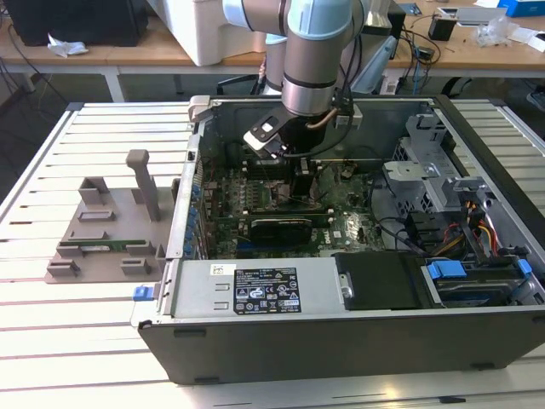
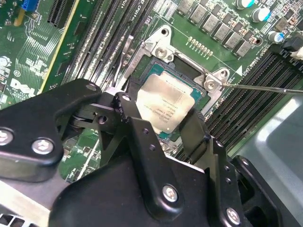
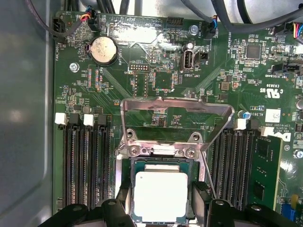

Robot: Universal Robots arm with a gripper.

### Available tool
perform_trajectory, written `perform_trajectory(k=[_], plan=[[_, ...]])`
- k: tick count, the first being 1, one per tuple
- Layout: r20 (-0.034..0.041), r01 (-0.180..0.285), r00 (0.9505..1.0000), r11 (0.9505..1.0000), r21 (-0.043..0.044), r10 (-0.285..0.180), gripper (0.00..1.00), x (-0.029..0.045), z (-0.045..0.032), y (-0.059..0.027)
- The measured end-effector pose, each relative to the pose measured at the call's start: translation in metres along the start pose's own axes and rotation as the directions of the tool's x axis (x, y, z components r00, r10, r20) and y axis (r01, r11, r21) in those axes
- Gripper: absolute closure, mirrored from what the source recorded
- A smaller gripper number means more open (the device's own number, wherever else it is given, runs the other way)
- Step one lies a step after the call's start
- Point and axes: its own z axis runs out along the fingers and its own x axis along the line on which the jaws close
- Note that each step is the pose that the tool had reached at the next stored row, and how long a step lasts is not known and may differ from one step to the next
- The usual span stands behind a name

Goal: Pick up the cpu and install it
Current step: 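Place the cpu into insertion slot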

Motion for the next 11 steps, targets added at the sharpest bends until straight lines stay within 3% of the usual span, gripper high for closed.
perform_trajectory(k=[3,7,9,11], plan=[[-0.0001,0.000,1.0000,1.0000,-0.0002,0.000,0.38,0.0030,-0.0081,-0.0003],[-0.0001,0.000,1.0000,1.0000,-0.0005,0.000,0.46,0.0045,-0.0102,-0.0007],[0.0003,0.000,1.0000,1.0000,-0.0021,0.000,0.59,0.0028,-0.0101,-0.0031],[0.0004,0.003,1.0000,1.0000,-0.0039,-0.003,0.83,-0.0019,-0.0097,-0.0063]])
